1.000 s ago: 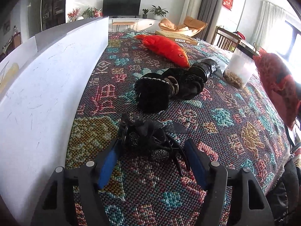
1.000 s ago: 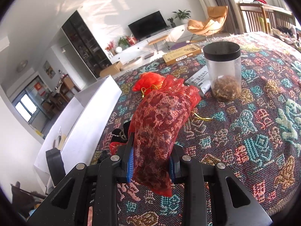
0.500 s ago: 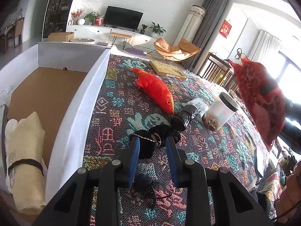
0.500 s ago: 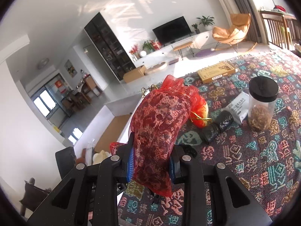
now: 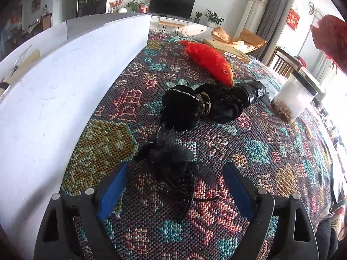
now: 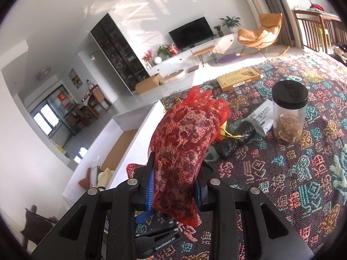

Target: Organize soft objects

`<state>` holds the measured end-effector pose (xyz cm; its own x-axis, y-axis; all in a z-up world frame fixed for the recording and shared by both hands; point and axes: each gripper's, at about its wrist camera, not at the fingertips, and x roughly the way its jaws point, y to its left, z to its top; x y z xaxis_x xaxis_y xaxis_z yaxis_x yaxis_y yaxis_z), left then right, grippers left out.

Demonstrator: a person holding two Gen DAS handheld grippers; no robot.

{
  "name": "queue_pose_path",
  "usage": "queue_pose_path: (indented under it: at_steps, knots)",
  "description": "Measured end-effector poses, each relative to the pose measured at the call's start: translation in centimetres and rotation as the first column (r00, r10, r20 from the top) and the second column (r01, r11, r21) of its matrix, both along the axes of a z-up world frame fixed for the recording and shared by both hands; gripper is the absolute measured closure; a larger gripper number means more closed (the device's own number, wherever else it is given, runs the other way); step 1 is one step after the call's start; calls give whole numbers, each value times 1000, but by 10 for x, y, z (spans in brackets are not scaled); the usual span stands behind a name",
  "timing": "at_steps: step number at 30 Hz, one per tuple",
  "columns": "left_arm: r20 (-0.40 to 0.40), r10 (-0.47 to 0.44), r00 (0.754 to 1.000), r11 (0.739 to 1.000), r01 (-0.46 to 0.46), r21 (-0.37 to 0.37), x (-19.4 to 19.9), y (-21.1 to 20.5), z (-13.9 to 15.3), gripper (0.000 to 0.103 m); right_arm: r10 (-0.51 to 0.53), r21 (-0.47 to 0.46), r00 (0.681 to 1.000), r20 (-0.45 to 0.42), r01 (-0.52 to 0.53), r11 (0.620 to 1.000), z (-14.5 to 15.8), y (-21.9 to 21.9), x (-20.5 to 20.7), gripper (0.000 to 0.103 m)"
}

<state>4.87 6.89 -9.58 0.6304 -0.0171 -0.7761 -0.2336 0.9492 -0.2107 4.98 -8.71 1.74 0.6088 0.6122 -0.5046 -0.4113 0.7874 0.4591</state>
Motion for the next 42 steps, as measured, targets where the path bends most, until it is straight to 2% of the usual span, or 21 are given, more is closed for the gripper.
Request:
queue_pose_path:
  at_steps: [1, 2, 5, 8, 13, 15, 18, 20, 22, 23, 24, 26, 27, 29, 31, 34, 36, 38, 40, 42]
  knots:
    - [8, 4, 1000, 1000, -4, 25, 2, -2, 0, 51, -1, -3, 1000, -3, 1, 1000, -1, -2, 0, 72]
    - [13, -21, 1000, 1000, 21, 18, 4, -2, 1, 65, -2, -7, 1000, -5, 2, 1000, -3, -4, 0, 72]
    - [20, -37, 999, 999, 37, -22, 3, 5, 4, 65, -5, -17, 1000, -7, 4, 1000, -6, -8, 1, 72]
    - [62, -30, 998, 995, 36, -98, -5, 19, 22, 65, 0, -21, 1000, -9, 0, 1000, -6, -6, 2, 72]
    - [205, -5, 979, 988, 37, -150, -25, 58, 90, 65, 60, -12, 998, 1, -60, 998, 9, 25, 3, 72]
    - [243, 27, 970, 991, 6, -136, -37, 87, 114, 65, 121, -4, 993, 13, -121, 993, 19, 53, 1, 72]
    - [257, 99, 961, 994, -82, -76, -56, 140, 137, 65, 248, 8, 969, 17, -248, 969, 31, 108, -8, 72]
    - [248, 156, 956, 987, -159, -9, -70, 177, 143, 64, 345, 23, 938, 3, -345, 938, 33, 149, -17, 72]
    - [222, 218, 950, 970, -236, 55, -82, 212, 142, 64, 438, 47, 898, -30, -436, 898, 29, 188, -26, 71]
    - [199, 253, 947, 959, -272, 77, -88, 228, 139, 61, 479, 57, 876, -54, -476, 878, 24, 208, -29, 70]
    - [171, 280, 945, 951, -298, 89, -92, 243, 134, 54, 509, 50, 856, -87, -507, 861, 17, 227, -32, 65]
    - [118, 329, 937, 934, -341, 109, -95, 265, 122, 8, 555, 36, 814, -172, -557, 829, -4, 260, -32, 43]
    - [114, 349, 930, 925, -362, 118, -98, 272, 116, 5, 570, 49, 792, -219, -575, 817, -17, 270, -31, 30]
    - [112, 357, 927, 921, -369, 125, -101, 277, 110, 5, 577, 98, 763, -292, -576, 812, -35, 274, -26, 29]
    - [121, 361, 925, 920, -374, 116, -102, 276, 108, 5, 557, 126, 784, -276, -545, 829, -37, 256, -22, 29]
    - [152, 325, 933, 937, -340, 82, -98, 258, 110, 5, 468, 61, 864, -184, -465, 883, -29, 211, -16, 30]
    - [179, 241, 954, 964, -256, 66, -87, 228, 116, 5, 361, -23, 925, -114, -366, 930, -29, 172, -11, 29]
    - [194, 120, 974, 990, -133, 54, -73, 186, 124, 5, 209, -139, 976, -68, -217, 966, -38, 130, -2, 28]
    - [206, -24, 978, 999, 19, 29, -64, 138, 130, 5, 37, -278, 998, -59, -52, 959, -58, 86, 13, 27]
    - [208, -166, 964, 986, 166, 20, -58, 87, 130, 4, -128, -394, 990, -57, 96, 914, -83, 40, 29, 27]
